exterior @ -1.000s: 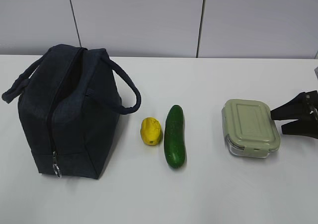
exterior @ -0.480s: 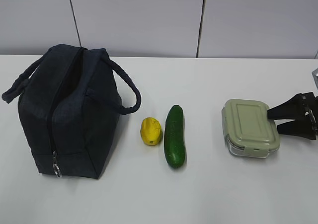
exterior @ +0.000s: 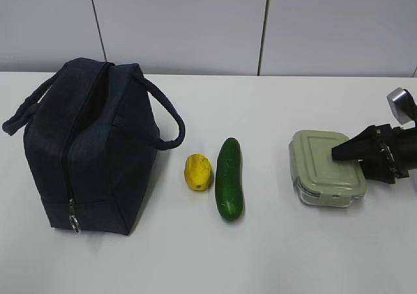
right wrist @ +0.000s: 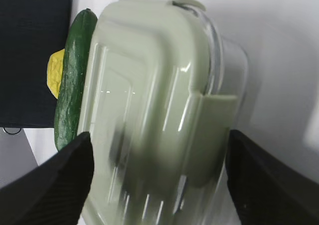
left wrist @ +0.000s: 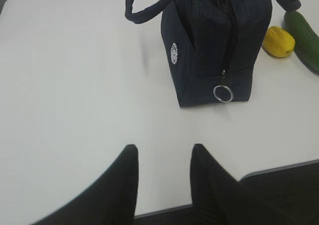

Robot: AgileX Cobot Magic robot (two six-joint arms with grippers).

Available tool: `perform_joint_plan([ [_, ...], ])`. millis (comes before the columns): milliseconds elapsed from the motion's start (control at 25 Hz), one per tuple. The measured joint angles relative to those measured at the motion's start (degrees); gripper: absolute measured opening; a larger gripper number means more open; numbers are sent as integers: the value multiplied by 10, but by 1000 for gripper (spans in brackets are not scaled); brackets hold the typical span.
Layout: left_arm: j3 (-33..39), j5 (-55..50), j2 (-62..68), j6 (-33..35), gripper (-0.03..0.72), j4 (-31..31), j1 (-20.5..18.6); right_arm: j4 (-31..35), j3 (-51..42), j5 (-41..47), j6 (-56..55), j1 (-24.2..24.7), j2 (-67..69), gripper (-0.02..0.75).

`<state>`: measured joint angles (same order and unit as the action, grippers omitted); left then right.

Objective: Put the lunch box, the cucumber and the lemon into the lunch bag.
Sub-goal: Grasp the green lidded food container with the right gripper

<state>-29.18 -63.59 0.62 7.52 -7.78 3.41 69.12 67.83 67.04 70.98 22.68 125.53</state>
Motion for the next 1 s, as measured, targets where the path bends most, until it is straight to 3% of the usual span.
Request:
perform_joint_plan([
  [640,0,0,0,0,238,0,0,19,2,17,2,-1,35,606],
  [1000,0,0,0,0,238,0,0,15,3,24,2,-1,36,510],
])
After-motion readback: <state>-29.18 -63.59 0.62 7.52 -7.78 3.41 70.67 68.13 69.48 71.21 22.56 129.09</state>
